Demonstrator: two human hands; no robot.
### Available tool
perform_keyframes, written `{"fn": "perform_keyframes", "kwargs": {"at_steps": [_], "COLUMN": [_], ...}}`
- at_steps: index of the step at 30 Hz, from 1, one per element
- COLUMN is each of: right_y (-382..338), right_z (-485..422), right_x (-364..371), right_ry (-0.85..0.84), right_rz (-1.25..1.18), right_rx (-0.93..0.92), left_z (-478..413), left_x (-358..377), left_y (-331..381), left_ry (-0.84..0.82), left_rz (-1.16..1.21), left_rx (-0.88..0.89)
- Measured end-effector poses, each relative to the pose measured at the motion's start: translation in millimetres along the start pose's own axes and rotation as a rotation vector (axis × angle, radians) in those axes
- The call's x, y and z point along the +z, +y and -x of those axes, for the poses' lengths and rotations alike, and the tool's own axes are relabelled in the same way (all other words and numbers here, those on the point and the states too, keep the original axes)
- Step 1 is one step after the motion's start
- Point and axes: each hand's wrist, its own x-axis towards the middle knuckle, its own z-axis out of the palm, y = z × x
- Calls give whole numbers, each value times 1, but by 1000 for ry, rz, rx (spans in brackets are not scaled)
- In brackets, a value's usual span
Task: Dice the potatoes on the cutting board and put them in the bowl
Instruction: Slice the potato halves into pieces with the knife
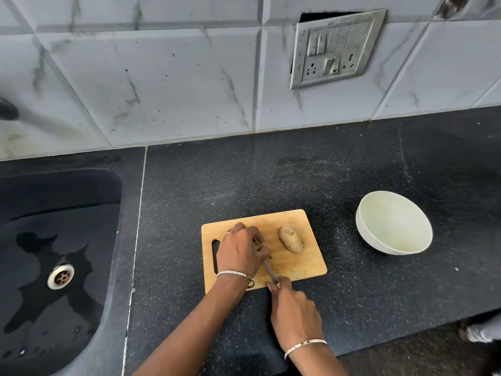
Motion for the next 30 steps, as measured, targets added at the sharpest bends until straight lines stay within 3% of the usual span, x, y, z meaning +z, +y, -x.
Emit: {"fn": "perform_keyframes", "kwargs": {"at_steps": [14, 23, 30], "right_y": [12, 38, 60], "right_z": [21, 54, 57], "right_x": [0, -16, -43], "right_ry": [-26, -145, 3], "right_rz": [13, 59, -23], "right_rx": [31, 129, 96], "left_z": [-1, -1, 5], "left_x": [0, -3, -13], "left_y": [-3, -13, -38], "left_ry": [-12, -43, -150], "left_rz": [1, 62, 73], "left_rx": [15, 94, 178]}}
